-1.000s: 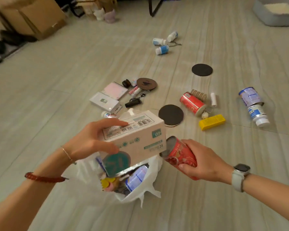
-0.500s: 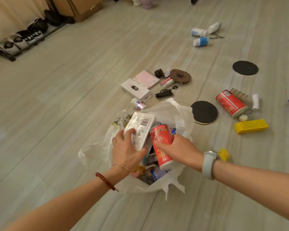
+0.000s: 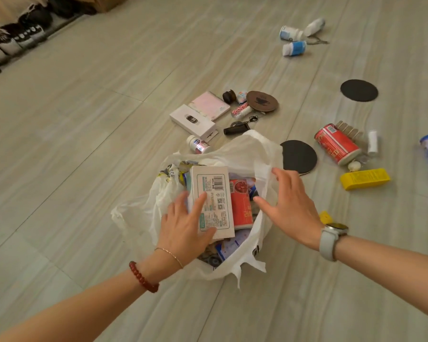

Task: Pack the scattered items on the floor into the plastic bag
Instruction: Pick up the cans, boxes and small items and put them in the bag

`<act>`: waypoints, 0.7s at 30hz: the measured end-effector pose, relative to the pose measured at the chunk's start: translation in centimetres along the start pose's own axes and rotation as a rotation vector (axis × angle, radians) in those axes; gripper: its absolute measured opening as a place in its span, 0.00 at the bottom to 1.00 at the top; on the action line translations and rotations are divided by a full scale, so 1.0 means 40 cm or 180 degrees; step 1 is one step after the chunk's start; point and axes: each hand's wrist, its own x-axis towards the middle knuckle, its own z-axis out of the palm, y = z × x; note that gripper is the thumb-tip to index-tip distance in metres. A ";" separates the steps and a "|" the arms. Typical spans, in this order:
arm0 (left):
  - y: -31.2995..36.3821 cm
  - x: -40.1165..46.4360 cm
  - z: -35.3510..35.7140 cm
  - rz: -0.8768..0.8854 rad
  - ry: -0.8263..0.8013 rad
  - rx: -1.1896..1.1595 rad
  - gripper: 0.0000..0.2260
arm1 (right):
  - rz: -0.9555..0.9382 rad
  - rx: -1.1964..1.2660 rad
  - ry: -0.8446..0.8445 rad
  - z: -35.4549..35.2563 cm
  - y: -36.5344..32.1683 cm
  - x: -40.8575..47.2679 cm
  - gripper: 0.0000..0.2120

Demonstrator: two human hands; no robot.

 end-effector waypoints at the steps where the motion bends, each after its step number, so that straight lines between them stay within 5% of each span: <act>1: -0.005 0.013 -0.010 0.0047 0.0160 0.0093 0.36 | 0.0140 -0.0040 -0.0035 -0.003 0.005 0.016 0.35; 5: -0.008 0.084 -0.027 0.0184 -0.0068 0.0413 0.39 | 0.0110 0.0106 0.0137 -0.013 -0.013 0.104 0.36; 9: 0.025 0.077 -0.017 0.0355 -0.0193 0.0340 0.40 | 0.0361 0.1160 -0.0134 -0.034 -0.030 0.182 0.12; 13: 0.000 0.057 -0.031 0.0442 -0.0116 0.0496 0.39 | 0.0030 0.1231 -0.0352 -0.052 0.000 0.164 0.10; 21: 0.004 0.119 -0.064 0.0442 -0.0322 0.0603 0.39 | -0.0253 0.1179 0.0788 -0.093 0.005 0.151 0.14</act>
